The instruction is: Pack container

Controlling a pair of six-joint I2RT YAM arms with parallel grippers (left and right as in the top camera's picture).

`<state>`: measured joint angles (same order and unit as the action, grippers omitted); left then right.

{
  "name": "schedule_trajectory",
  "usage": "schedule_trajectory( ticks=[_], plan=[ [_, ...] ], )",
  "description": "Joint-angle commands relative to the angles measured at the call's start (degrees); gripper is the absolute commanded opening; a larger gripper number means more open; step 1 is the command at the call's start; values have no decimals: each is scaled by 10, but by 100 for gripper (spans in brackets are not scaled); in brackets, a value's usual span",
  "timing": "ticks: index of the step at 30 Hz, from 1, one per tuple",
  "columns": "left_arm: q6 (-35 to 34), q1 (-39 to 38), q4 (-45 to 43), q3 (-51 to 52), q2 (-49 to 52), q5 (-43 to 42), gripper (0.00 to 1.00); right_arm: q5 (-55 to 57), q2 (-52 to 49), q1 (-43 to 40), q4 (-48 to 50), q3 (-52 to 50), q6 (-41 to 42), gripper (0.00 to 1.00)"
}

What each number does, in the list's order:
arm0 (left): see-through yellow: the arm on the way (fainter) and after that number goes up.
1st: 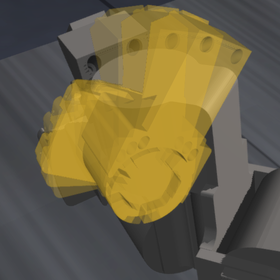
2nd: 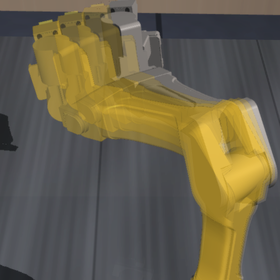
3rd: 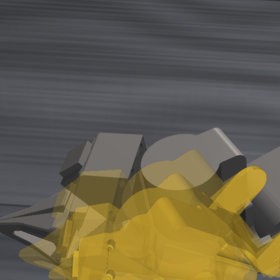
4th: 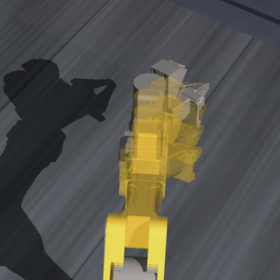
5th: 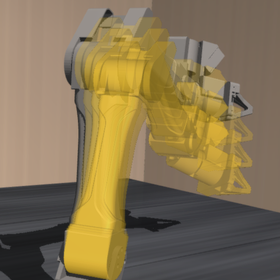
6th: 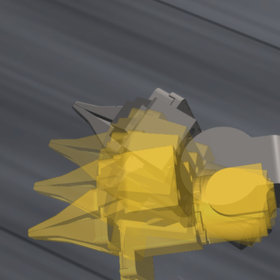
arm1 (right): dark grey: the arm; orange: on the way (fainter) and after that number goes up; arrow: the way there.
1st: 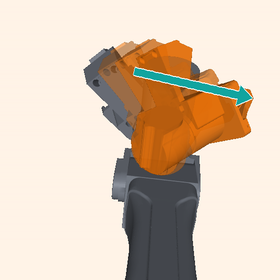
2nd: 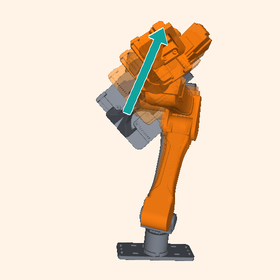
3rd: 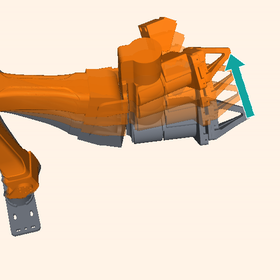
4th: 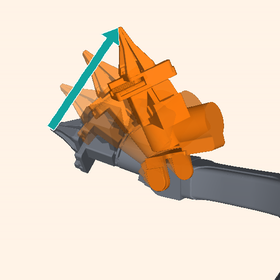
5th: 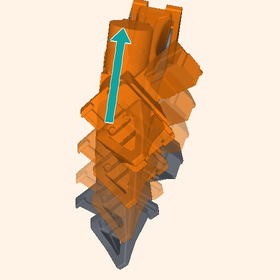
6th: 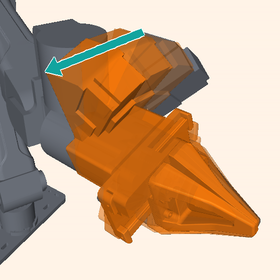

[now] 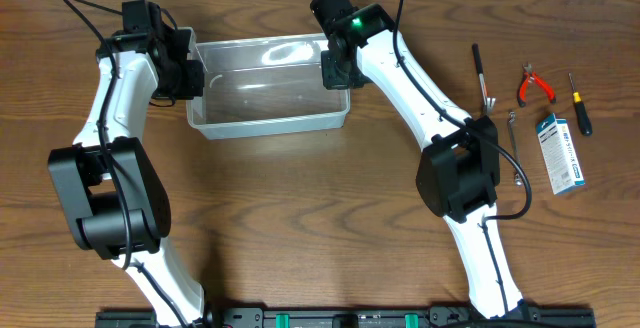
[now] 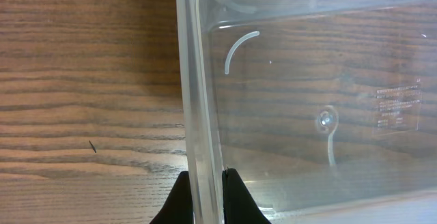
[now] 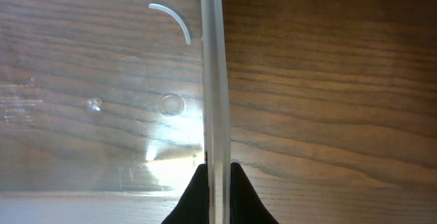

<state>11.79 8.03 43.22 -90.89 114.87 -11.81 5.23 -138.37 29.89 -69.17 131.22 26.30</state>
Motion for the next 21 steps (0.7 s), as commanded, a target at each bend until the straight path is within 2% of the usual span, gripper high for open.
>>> schedule_trajectory(
  ticks=[1, 21],
  plan=[
    [-1, 0, -5, -12, -21, -1, 6, 21, -4, 0, 2, -2, -2, 1],
    [-1, -1, -3, -12, -41, -12, 6, 32, -2, -2, 1, 0, -3, 1]
  ],
)
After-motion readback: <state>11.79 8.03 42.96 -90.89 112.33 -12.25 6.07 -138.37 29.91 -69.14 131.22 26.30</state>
